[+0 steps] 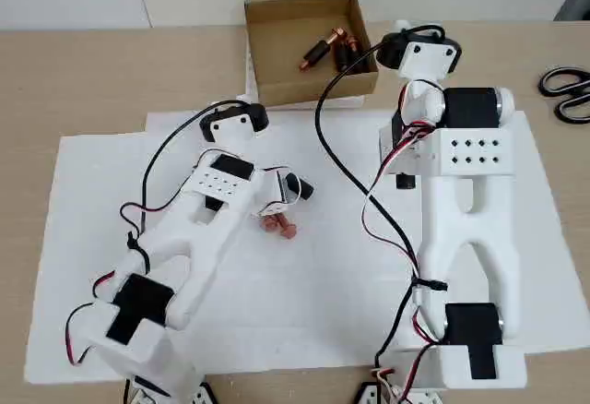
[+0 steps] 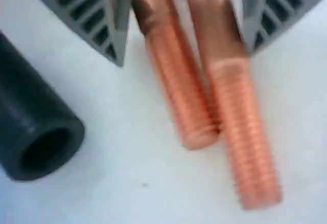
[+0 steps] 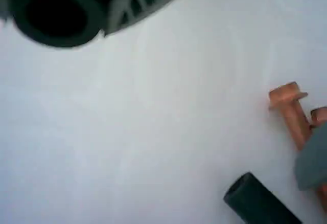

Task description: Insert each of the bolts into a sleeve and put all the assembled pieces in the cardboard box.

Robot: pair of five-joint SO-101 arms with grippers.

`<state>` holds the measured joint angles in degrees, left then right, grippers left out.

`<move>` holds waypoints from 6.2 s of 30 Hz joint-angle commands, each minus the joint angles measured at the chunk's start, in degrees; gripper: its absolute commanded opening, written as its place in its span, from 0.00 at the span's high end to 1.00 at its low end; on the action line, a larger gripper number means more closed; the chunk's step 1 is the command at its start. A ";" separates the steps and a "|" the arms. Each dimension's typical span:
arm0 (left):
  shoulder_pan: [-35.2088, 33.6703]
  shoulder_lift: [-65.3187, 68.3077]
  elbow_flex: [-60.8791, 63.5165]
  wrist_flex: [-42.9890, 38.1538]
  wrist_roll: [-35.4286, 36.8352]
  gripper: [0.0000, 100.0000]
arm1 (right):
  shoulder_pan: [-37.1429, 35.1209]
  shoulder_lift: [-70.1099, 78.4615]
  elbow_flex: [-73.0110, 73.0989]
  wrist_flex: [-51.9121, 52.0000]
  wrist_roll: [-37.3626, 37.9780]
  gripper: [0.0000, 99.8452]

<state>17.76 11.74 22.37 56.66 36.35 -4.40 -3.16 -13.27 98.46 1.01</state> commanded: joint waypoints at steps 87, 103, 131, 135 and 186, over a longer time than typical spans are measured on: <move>-5.89 12.57 -37.85 28.40 11.60 0.86 | 3.21 -2.68 -0.26 -0.13 1.76 1.00; -10.37 13.80 -41.63 37.27 21.19 0.85 | 3.21 -2.59 -0.26 -0.31 1.49 1.00; 0.70 21.89 -40.40 42.02 17.67 0.86 | 4.53 -2.68 -0.26 -0.04 1.76 1.00; 0.79 20.48 -40.40 42.02 14.42 0.86 | 4.53 -2.68 -0.26 -0.04 1.76 1.00; 1.41 22.15 -44.44 43.78 -22.15 0.99 | 4.44 -2.68 -0.26 -0.40 1.49 1.00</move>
<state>17.23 36.09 -19.47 98.77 14.46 -0.35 -3.16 -13.27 98.46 2.24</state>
